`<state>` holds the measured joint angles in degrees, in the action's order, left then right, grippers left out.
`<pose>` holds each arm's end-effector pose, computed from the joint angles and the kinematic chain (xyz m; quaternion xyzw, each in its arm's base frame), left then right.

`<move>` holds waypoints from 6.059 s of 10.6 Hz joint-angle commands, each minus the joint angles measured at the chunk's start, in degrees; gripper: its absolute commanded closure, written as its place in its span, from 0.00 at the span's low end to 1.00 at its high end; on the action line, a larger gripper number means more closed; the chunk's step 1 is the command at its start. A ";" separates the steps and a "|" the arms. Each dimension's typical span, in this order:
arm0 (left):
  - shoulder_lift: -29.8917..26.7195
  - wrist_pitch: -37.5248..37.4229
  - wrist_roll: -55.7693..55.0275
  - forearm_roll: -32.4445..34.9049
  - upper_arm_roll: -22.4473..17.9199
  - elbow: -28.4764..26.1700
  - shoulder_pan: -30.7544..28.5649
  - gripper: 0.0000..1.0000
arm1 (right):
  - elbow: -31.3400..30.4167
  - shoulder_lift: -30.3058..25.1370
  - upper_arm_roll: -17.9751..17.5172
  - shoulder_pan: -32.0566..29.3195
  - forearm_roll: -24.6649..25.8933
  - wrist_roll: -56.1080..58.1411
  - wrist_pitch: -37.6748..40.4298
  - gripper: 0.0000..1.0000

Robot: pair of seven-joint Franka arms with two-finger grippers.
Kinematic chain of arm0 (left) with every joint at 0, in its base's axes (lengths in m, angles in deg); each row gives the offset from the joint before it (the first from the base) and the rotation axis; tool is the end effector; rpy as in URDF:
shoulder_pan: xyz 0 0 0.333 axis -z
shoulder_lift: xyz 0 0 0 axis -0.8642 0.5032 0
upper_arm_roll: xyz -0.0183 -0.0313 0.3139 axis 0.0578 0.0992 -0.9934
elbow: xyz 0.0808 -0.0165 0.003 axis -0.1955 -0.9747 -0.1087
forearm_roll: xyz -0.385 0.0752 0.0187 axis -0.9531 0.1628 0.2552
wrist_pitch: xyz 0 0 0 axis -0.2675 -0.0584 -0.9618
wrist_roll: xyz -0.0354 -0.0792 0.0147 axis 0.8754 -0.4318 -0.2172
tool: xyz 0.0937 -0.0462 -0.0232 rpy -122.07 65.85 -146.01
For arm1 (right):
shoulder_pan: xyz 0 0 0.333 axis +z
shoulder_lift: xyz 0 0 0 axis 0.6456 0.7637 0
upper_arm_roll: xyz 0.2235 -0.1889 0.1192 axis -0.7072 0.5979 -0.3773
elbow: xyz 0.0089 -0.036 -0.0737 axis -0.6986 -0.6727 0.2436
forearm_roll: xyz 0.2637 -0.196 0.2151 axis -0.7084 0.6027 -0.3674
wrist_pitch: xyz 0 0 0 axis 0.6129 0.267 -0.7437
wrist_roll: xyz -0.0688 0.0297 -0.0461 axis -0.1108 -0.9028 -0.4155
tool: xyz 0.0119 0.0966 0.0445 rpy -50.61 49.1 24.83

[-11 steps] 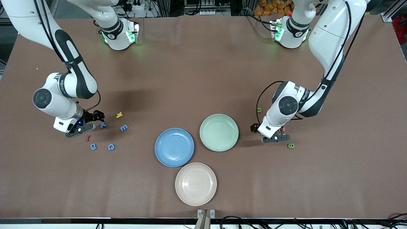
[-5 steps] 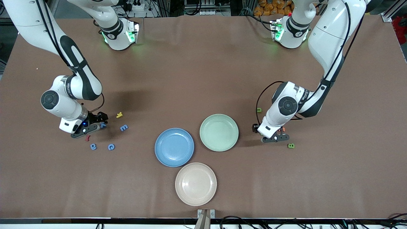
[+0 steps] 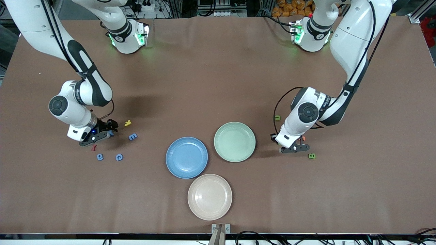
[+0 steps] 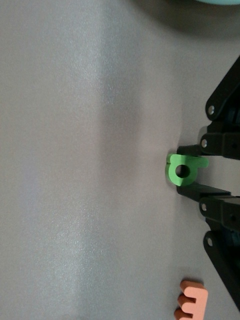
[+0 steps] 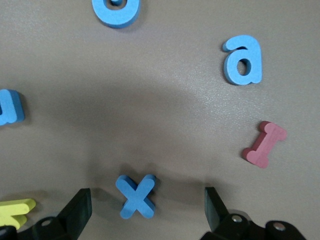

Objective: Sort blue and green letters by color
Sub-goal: 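Grasp the green p with the left gripper while the right gripper grasps the blue x, then carry the green p onto the green plate and open the left gripper, then carry the blue x to the blue plate while the left gripper grasps green u, then release the x and move the right gripper back to the blue E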

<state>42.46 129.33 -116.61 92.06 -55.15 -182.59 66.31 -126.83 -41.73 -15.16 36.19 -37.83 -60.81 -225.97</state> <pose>0.5823 -0.2383 0.1785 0.9983 0.0546 0.0120 0.0170 0.5457 -0.0392 0.1673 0.9785 0.2062 0.0052 0.0022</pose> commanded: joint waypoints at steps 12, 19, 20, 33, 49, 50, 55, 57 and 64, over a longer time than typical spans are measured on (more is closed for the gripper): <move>-0.27 0.15 -26.13 1.24 -0.28 7.81 12.63 1.00 | -2.09 -2.73 -0.35 0.16 0.27 -0.50 0.14 0.77; -3.77 -8.12 -23.07 1.95 -0.36 4.14 10.45 0.00 | 3.61 -6.76 -0.44 3.22 0.27 -9.44 14.95 0.98; -5.35 -8.12 -20.62 2.82 -0.28 2.12 9.57 0.00 | 5.10 -7.29 -0.44 4.80 0.18 -12.34 17.08 0.98; -14.07 12.00 -14.80 9.86 0.69 -23.56 3.93 0.00 | 35.59 8.85 -0.44 24.31 -7.82 -48.20 24.22 1.00; -11.96 12.01 -11.02 9.95 0.69 -23.30 1.74 0.00 | 45.72 18.90 0.18 30.58 -2.55 -45.74 22.00 0.00; -11.87 12.01 -11.02 10.03 0.69 -23.30 1.74 0.00 | 45.72 18.02 0.35 29.52 -2.28 -42.20 24.63 0.00; -11.87 12.01 -11.02 9.95 0.69 -23.30 1.83 0.00 | 45.03 13.11 1.49 22.41 0.62 -36.01 38.00 0.00; -11.87 12.01 -11.02 9.95 0.69 -23.30 1.83 0.00 | 44.06 10.47 1.49 18.90 0.62 -36.54 39.86 0.00; -11.87 12.01 -12.51 9.95 0.78 -23.30 2.27 1.00 | 27.84 1.69 1.49 13.08 0.53 -67.32 27.95 0.00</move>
<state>30.31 140.75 -128.17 100.54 -54.26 -205.39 68.80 -87.65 -33.38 -12.67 49.84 -38.42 -115.58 -190.87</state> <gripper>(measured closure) 0.736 0.000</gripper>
